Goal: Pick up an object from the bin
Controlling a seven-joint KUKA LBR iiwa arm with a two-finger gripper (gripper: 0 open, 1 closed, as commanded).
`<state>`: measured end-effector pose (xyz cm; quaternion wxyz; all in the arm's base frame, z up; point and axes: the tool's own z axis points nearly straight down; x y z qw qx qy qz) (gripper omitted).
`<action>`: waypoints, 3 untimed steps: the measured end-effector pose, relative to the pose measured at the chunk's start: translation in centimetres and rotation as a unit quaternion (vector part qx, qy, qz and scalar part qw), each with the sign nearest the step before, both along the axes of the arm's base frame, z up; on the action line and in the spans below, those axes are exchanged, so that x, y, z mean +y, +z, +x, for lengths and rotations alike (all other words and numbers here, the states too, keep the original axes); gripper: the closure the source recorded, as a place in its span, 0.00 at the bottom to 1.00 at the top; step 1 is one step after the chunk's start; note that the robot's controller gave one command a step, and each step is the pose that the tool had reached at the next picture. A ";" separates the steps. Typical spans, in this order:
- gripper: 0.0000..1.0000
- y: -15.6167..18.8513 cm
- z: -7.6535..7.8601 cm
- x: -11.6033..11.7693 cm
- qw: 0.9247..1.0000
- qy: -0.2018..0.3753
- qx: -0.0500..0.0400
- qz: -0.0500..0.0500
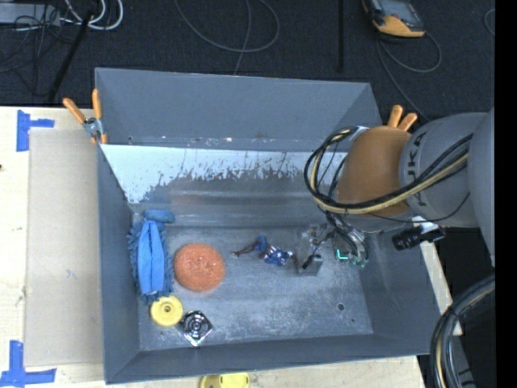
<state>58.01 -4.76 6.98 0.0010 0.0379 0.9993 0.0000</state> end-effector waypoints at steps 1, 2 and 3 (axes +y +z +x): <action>0.00 0.0 0.0 0.0 1.000 0.000 0.000 0.000; 0.00 0.0 2.4 3.0 1.000 0.007 0.000 0.000; 1.00 0.0 6.5 10.4 1.000 0.004 0.005 -0.002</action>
Offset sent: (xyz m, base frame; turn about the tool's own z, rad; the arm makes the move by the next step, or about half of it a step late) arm 0.0328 0.0432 0.0002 -0.0216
